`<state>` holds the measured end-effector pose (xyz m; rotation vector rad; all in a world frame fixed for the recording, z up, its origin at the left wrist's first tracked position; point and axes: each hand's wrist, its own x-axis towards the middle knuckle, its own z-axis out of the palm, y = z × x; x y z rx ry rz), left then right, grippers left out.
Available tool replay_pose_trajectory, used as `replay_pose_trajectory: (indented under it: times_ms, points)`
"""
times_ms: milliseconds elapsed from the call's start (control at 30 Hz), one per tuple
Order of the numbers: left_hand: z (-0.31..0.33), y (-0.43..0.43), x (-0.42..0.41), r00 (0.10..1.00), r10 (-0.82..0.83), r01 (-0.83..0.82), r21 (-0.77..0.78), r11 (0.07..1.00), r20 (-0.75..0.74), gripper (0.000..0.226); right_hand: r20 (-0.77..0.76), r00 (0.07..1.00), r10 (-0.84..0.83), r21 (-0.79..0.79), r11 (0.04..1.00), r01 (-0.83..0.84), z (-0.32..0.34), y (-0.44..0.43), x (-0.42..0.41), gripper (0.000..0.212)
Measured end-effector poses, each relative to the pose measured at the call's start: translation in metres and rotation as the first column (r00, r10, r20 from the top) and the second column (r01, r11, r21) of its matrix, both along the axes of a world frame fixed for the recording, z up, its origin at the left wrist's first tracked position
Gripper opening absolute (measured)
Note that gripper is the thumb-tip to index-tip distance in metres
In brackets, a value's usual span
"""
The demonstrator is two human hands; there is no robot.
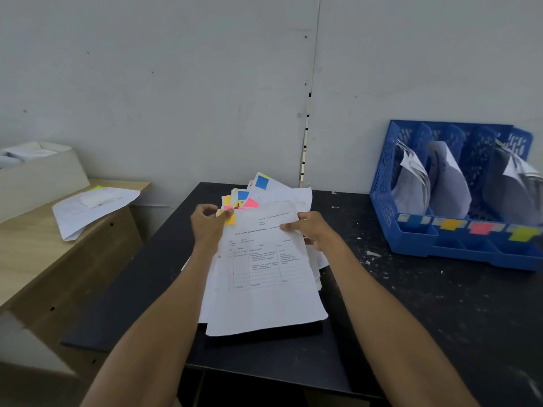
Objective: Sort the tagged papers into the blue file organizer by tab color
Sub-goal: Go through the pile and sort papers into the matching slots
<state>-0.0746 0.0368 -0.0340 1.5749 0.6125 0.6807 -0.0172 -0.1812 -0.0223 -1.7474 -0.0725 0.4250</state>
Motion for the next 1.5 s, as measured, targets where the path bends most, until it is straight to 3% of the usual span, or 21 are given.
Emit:
replay_pose_trajectory:
  times_ms: [133, 267, 433, 533, 633, 767, 833, 933, 1067, 1167, 1267, 1400, 1500]
  points:
    - [0.004, -0.011, 0.001, 0.997, 0.028, -0.02, -0.102, 0.995, 0.072, 0.03, -0.059, 0.997, 0.04, 0.058, 0.998, -0.036, -0.003, -0.01, 0.0, 0.046]
    - [0.007, -0.022, 0.008, 0.989, -0.015, 0.028, -0.091, 0.995, 0.145, 0.018, -0.086, 0.992, 0.09, 0.102, 0.992, -0.081, -0.004, -0.021, -0.001, 0.046]
    - [0.018, -0.045, 0.028, 0.975, -0.058, 0.081, -0.099, 0.992, 0.217, 0.012, -0.082, 0.996, 0.045, 0.162, 0.986, -0.031, 0.01, -0.044, -0.003, 0.04]
    - [0.035, -0.069, 0.048, 0.967, -0.044, 0.064, -0.073, 0.995, 0.251, 0.02, -0.058, 0.998, -0.019, 0.19, 0.981, 0.03, 0.02, -0.067, 0.001, 0.04]
    - [0.059, -0.105, 0.07, 0.962, -0.072, 0.076, -0.002, 0.997, 0.264, 0.032, 0.004, 0.993, -0.118, 0.209, 0.971, 0.115, 0.03, -0.098, 0.01, 0.04]
    - [0.084, -0.177, 0.094, 0.935, -0.219, 0.137, 0.284, 0.949, 0.28, 0.052, 0.122, 0.93, -0.348, 0.315, 0.902, 0.296, 0.057, -0.153, 0.022, 0.034]
    - [0.091, -0.221, 0.101, 0.892, -0.334, 0.179, 0.44, 0.88, 0.304, 0.058, 0.2, 0.869, -0.453, 0.343, 0.863, 0.371, 0.077, -0.186, 0.025, 0.024]
    - [0.101, -0.289, 0.104, 0.818, -0.489, 0.277, 0.538, 0.796, 0.303, 0.062, 0.315, 0.712, -0.628, 0.382, 0.77, 0.51, 0.114, -0.234, 0.025, 0.014]
    - [0.11, -0.359, 0.102, 0.713, -0.669, 0.474, 0.559, 0.68, 0.209, 0.067, 0.504, 0.385, -0.773, 0.384, 0.6, 0.702, 0.158, -0.273, 0.017, 0.011]
    - [0.107, -0.401, 0.11, 0.619, -0.772, 0.642, 0.473, 0.603, 0.145, 0.07, 0.664, 0.167, -0.729, 0.382, 0.523, 0.762, 0.176, -0.288, 0.009, 0.003]
    - [0.105, -0.428, 0.116, 0.557, -0.824, 0.734, 0.403, 0.546, 0.104, 0.076, 0.763, -0.012, -0.646, 0.407, 0.466, 0.786, 0.18, -0.292, 0.006, 0.015]
    - [0.113, -0.445, 0.12, 0.519, -0.841, 0.775, 0.329, 0.539, 0.156, 0.074, 0.816, -0.159, -0.556, 0.454, 0.445, 0.772, 0.172, -0.291, 0.013, 0.02]
    - [0.117, -0.457, 0.116, 0.51, -0.833, 0.729, 0.408, 0.55, 0.213, 0.06, 0.804, -0.255, -0.537, 0.523, 0.433, 0.734, 0.167, -0.287, 0.015, 0.022]
